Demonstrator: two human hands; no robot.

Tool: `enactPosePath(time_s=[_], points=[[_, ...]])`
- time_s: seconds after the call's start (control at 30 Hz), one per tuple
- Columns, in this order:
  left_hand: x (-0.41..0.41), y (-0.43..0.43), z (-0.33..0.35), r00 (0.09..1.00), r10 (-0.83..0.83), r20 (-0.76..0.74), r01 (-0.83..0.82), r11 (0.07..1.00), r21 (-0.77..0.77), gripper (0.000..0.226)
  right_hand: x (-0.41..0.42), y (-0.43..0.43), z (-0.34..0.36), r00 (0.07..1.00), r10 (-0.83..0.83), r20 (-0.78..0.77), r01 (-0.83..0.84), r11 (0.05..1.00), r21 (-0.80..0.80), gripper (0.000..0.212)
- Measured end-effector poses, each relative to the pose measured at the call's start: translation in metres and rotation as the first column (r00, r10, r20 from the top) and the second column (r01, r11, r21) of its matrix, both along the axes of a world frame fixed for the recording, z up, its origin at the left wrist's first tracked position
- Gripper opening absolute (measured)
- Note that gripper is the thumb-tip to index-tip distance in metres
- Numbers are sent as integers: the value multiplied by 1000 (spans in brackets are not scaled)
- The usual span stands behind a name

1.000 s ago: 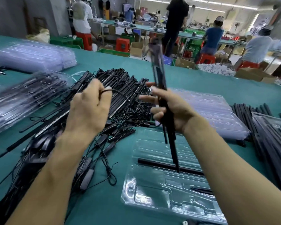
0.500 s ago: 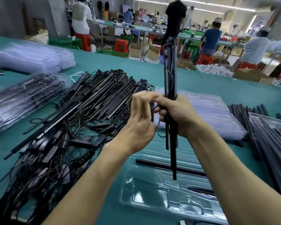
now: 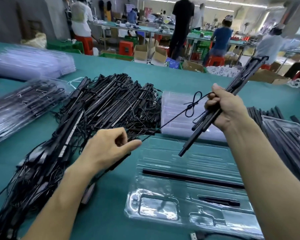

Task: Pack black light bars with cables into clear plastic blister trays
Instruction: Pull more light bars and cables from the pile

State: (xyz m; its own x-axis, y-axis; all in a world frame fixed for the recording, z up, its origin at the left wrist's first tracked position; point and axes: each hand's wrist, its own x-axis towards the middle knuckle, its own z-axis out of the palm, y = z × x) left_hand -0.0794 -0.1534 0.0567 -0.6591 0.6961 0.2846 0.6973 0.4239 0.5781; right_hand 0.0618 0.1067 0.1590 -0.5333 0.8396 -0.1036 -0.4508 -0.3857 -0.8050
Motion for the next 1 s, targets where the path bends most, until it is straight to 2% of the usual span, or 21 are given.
enactPosePath(time_s=[0.03,0.07,0.17,0.23,0.3,0.43,0.5,0.57,0.63,0.73,0.8,0.87,1.0], points=[[-5,-5,-2,997,-36,69,34,999,32,70,0,2,-3,1000,3,0,-3,1000,-17,19],[-9,-10,-5,997,-46,67,43,998,47,69,1,4,-7,1000,3,5,-3,1000,-23,19],[-17,-18,-8,995,59,-75,-53,995,80,75,0,7,-20,997,28,67,-28,1000,3,20],[-19,-14,-3,985,125,-123,-115,990,87,80,0,6,-27,982,89,164,-94,995,22,20],[-19,-9,4,991,72,-110,-59,991,122,74,2,2,-34,952,185,244,-199,979,35,20],[-13,4,19,995,-100,7,95,959,266,47,6,-21,-46,854,421,306,-473,873,117,37],[-7,14,27,988,-125,-90,147,942,301,34,3,-37,-50,787,500,362,-582,796,167,40],[0,25,38,972,-82,-221,158,924,349,34,-2,-50,-54,740,556,378,-647,741,179,37],[5,34,50,972,-40,-231,152,858,490,37,-7,-61,-52,737,540,407,-649,734,200,29],[3,38,60,996,-49,-74,87,713,696,35,-11,-65,-49,781,388,489,-558,787,265,17],[-2,33,57,999,-21,-31,37,654,756,28,-9,-60,-47,828,313,466,-474,834,283,13],[-8,25,54,999,17,28,-33,606,795,18,-5,-50,-46,872,281,402,-399,882,251,18],[-19,10,50,964,40,264,-243,544,804,23,7,-28,-43,908,223,354,-309,928,208,19]])
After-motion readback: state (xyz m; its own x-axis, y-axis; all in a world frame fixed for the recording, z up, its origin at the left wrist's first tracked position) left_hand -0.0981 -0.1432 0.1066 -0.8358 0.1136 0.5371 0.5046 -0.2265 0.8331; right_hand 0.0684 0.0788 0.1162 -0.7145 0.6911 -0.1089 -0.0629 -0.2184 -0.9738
